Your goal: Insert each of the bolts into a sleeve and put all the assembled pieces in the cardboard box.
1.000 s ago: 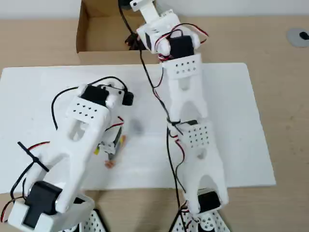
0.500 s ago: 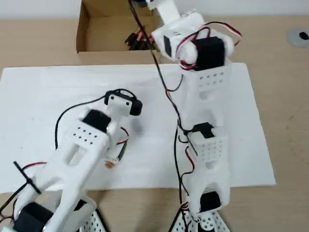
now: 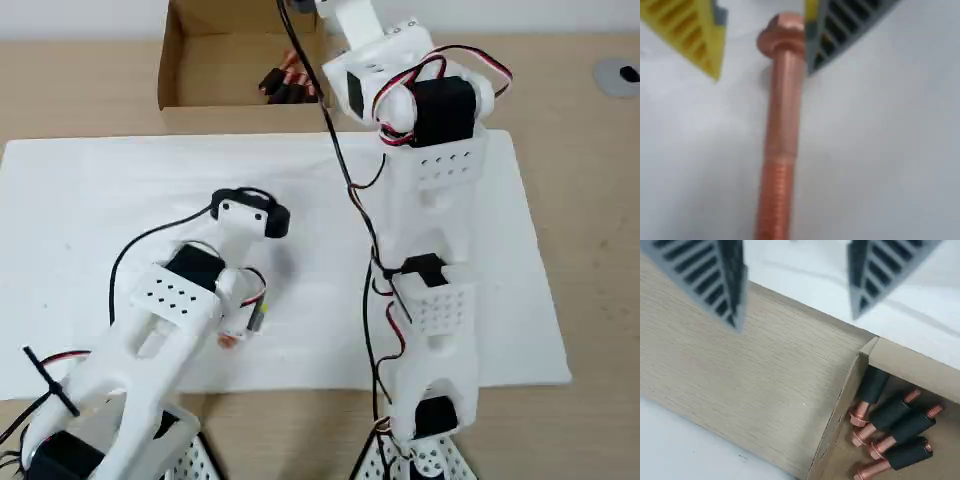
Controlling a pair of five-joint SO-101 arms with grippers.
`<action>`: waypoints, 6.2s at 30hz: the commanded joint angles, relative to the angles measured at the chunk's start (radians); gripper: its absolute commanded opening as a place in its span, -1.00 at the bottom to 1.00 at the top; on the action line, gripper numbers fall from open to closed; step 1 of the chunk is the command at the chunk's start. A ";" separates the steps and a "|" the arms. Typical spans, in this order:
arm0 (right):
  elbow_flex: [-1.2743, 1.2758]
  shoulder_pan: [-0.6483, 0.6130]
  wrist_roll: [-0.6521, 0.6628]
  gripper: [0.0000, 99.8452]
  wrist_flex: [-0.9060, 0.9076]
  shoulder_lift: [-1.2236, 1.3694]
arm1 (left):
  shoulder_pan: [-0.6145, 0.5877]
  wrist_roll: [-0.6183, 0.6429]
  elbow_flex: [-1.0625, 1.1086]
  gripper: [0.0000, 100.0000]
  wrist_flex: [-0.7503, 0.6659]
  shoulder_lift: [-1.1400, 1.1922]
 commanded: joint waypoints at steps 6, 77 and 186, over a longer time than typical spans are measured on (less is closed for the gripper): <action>-0.041 0.012 0.002 -0.66 0.012 -0.073 | 0.012 0.015 0.061 -0.74 -0.094 -0.024; -0.041 0.093 -0.118 -0.66 0.014 -0.068 | -0.394 -1.628 0.178 -0.92 -0.439 -0.022; 0.173 0.268 -0.118 -0.66 0.014 -0.326 | -0.431 0.858 0.164 -0.84 -0.370 0.285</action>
